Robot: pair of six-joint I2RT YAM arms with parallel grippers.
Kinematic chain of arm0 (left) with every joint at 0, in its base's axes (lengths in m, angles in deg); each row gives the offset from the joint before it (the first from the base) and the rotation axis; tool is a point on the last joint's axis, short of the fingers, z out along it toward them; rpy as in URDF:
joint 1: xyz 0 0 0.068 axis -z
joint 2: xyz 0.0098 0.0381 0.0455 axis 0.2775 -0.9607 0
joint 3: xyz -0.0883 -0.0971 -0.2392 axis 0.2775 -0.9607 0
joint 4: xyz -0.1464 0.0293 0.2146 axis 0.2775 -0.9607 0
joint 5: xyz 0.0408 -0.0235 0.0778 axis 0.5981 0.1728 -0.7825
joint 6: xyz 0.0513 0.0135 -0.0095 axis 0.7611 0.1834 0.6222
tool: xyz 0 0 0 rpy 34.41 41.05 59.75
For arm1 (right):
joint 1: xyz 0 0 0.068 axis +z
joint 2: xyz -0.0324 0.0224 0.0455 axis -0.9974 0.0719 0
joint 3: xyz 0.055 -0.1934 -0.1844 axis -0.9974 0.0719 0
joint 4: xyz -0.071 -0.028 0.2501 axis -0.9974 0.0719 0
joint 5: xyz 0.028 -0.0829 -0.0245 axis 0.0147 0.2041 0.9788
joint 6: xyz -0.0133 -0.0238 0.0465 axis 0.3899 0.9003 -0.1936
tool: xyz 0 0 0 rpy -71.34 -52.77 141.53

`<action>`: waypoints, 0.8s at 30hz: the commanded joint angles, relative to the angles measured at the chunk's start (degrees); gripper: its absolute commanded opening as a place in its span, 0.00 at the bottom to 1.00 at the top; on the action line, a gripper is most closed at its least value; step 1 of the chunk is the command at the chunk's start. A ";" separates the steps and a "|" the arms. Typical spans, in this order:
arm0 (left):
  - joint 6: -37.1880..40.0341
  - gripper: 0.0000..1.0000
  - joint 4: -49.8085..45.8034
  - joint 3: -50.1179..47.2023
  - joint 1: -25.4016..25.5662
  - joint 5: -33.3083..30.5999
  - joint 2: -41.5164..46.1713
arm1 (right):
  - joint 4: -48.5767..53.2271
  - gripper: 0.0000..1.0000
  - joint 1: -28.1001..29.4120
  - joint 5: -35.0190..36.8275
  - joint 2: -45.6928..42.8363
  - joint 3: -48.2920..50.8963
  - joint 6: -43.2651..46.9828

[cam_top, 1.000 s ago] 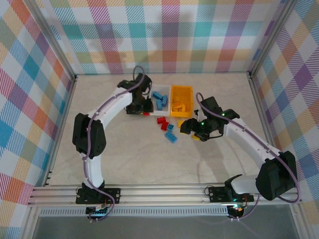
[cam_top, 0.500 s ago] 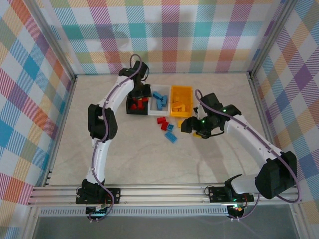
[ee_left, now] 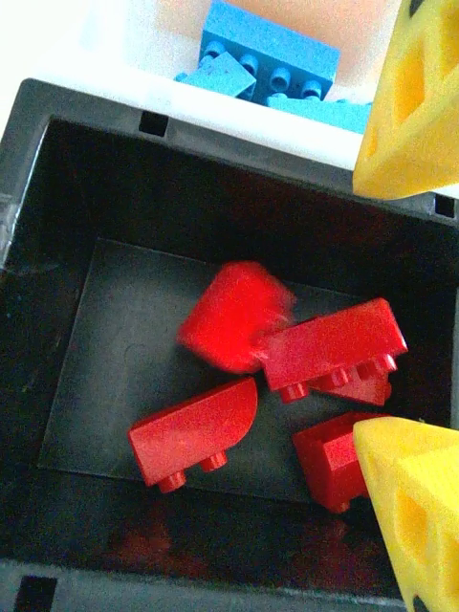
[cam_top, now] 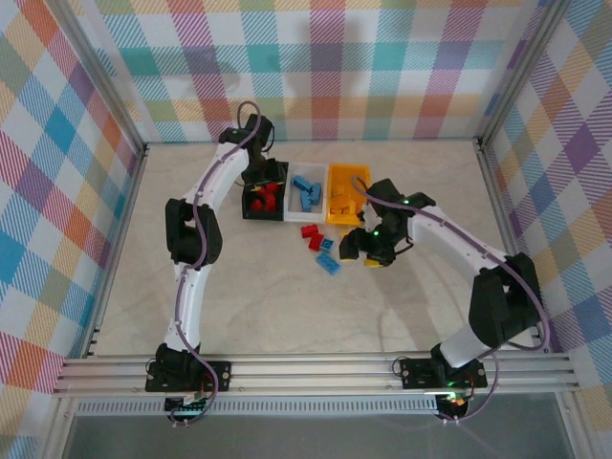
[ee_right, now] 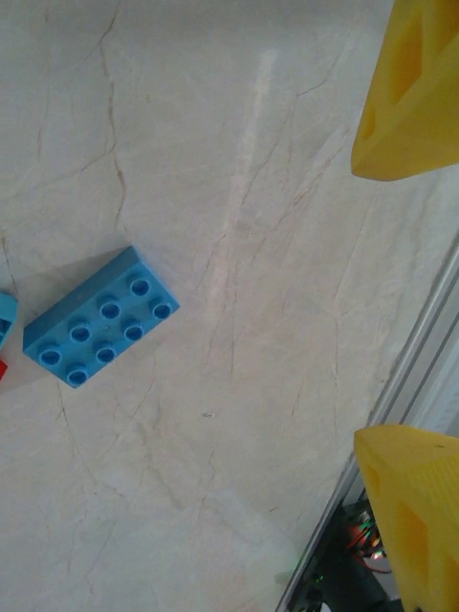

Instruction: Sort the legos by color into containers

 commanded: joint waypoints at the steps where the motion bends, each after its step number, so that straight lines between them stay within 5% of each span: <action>1: -0.56 0.65 -2.45 1.88 -0.47 0.70 1.26 | 1.22 0.69 2.85 2.28 3.93 -4.34 5.74; 7: -1.23 0.68 -3.70 -3.14 -0.20 3.62 9.99 | 1.89 0.69 7.24 8.65 11.73 -9.22 12.61; 19: -6.54 0.73 4.38 -45.82 -0.21 9.34 44.68 | 0.61 0.66 10.59 16.31 23.19 -17.42 16.62; 24: -8.17 0.73 4.67 -55.59 -0.20 9.51 53.14 | 1.52 0.65 10.60 17.51 27.06 -20.37 17.41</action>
